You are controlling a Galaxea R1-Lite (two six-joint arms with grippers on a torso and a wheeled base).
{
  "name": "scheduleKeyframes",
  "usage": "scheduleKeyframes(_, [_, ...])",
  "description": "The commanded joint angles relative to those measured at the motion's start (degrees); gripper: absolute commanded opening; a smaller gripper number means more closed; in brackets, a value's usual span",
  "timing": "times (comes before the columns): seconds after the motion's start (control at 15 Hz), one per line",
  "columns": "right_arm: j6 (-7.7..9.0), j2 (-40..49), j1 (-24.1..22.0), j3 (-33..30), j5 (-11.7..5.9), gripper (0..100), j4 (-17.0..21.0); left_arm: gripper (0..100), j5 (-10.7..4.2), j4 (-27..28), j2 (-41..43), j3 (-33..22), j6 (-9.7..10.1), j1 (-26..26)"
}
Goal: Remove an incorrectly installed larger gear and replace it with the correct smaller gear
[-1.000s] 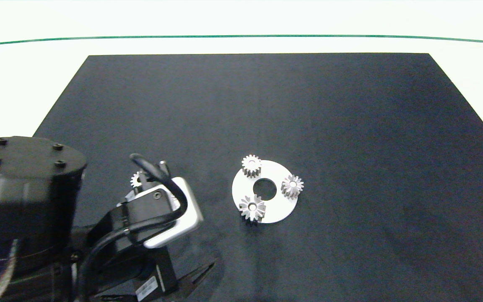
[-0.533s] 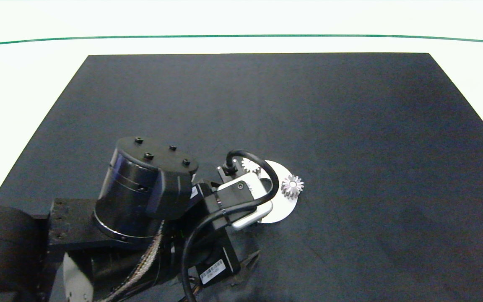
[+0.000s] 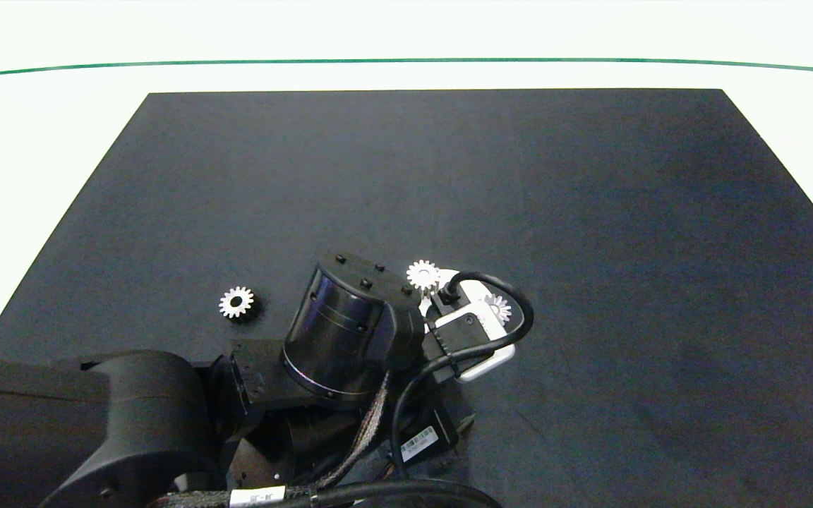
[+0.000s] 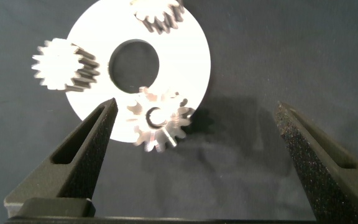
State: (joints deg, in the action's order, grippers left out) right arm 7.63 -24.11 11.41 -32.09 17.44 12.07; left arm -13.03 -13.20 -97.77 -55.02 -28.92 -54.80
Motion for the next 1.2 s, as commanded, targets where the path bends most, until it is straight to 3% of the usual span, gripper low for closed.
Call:
scheduleKeyframes(0.07, [0.02,0.12,0.02,-0.08,0.13,100,0.06,100,-0.06,-0.42,-3.31,-1.67,-0.18,0.39])
scheduleKeyframes(0.87, [0.02,0.47,0.02,0.18,0.13,100,0.06,100,-0.06,2.92,-5.85,-5.72,1.05,3.91])
scheduleKeyframes(1.2, [0.10,0.56,0.02,0.27,0.13,100,0.06,92,-0.06,6.17,-5.94,-7.21,1.14,3.73])
